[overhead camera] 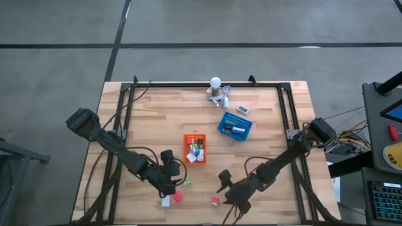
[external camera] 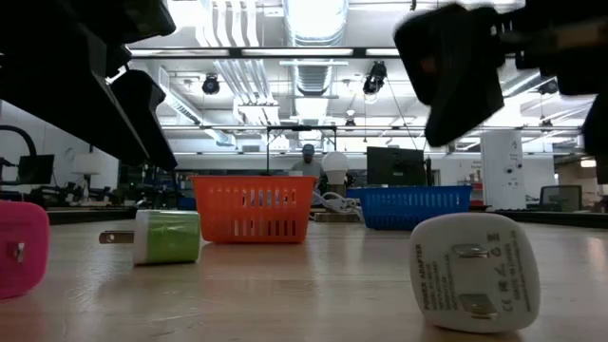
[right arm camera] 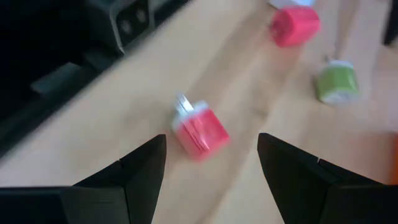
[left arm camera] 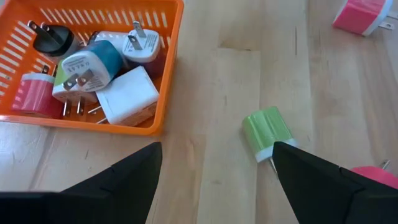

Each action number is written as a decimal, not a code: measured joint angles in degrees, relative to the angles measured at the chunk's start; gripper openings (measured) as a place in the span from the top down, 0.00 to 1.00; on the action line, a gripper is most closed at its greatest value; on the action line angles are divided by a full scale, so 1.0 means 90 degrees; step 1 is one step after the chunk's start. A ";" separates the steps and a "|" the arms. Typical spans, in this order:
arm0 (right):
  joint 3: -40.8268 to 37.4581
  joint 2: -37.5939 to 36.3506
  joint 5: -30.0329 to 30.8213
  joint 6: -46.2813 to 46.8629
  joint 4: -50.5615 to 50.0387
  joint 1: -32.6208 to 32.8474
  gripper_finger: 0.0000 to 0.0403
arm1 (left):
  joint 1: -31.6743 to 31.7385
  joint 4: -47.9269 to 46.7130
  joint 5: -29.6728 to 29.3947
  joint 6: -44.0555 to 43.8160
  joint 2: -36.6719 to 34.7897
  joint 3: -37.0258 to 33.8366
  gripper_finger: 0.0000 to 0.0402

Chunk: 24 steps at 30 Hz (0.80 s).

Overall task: Pick & Place Office items
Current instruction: Put the pink white charger adapter into the orange bin

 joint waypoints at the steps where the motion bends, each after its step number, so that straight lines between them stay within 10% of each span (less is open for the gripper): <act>1: 0.0142 0.0030 -0.0122 -0.0011 -0.0114 -0.0002 0.38 | 0.0000 0.0045 -0.0002 0.0004 0.0000 -0.0023 0.23; 24: 0.2515 0.1349 -0.1077 -0.0959 -0.2821 -0.0378 0.32 | -0.0012 0.0402 -0.0007 0.0566 -0.0007 -0.0034 0.23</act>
